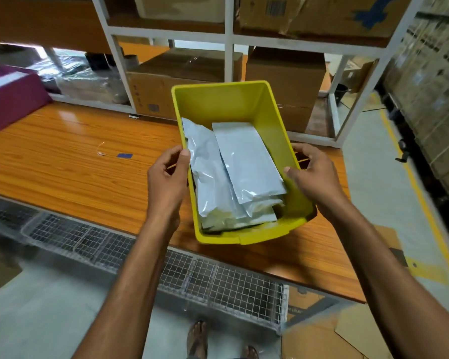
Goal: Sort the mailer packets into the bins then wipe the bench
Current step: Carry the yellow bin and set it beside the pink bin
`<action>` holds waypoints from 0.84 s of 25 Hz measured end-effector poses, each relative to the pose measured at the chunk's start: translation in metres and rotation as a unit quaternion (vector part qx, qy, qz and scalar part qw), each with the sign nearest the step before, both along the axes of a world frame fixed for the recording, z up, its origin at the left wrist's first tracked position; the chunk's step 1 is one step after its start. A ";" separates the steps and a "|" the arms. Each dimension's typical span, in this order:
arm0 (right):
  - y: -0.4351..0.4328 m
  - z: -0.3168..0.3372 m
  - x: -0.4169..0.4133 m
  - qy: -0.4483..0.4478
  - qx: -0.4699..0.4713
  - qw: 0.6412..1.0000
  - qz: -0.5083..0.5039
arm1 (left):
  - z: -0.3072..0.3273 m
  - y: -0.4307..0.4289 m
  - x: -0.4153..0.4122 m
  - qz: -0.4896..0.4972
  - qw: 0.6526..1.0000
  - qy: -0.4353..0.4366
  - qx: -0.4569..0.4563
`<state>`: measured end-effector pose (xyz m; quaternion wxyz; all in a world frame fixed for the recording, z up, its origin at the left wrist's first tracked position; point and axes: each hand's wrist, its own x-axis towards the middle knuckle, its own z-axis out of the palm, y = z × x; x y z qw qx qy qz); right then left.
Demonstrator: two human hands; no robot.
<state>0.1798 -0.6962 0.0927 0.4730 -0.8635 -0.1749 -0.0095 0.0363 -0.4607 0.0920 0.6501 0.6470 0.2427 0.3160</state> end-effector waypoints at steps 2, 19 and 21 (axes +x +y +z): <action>-0.002 0.005 0.000 0.090 0.090 0.991 0.039 | 0.000 0.004 -0.005 -0.011 1.000 0.012 -0.023; 0.034 0.001 -0.126 0.198 0.131 0.956 0.171 | -0.010 0.075 -0.154 -0.048 0.995 0.080 0.017; 0.055 -0.005 -0.152 0.233 0.151 0.943 0.184 | -0.014 0.093 -0.184 -0.028 0.995 0.090 -0.010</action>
